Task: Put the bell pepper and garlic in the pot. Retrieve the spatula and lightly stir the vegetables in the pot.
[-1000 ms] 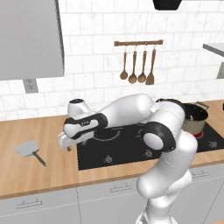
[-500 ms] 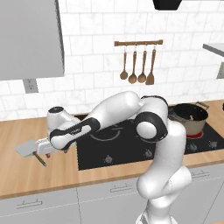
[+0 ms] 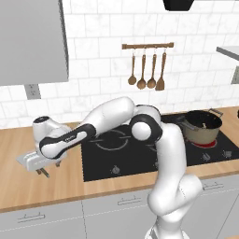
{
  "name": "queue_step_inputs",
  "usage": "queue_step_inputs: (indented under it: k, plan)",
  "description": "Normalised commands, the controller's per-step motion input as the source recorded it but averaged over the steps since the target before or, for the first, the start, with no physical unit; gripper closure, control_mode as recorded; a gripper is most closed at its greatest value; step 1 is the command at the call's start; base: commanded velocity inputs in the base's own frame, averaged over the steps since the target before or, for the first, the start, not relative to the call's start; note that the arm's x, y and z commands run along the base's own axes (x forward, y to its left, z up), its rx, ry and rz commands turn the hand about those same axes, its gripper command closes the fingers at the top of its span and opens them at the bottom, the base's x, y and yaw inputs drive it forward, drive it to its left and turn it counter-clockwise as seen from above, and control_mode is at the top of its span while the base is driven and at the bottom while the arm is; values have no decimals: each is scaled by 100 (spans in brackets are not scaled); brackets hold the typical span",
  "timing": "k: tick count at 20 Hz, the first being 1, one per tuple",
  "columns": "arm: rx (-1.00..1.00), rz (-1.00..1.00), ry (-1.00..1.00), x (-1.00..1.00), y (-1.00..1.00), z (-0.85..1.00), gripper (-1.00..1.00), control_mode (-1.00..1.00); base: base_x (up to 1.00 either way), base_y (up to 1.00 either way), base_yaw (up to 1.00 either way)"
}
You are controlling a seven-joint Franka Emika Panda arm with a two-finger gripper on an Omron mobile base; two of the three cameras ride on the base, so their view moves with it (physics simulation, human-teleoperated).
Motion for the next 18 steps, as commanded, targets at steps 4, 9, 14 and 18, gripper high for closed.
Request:
queue_step_inputs:
  k: [4, 9, 14, 18]
  plan:
    - [0, 4, 0, 1, 29, -24, -100, -100, 0, 0, 0]
    - [0, -2, 0, 0, 4, -19, -100, -100, 0, 0, 0]
    - [0, -10, 0, 0, -11, -18, -100, -100, 0, 0, 0]
    - [0, -15, 0, 0, -15, -20, -100, -100, 0, 0, 0]
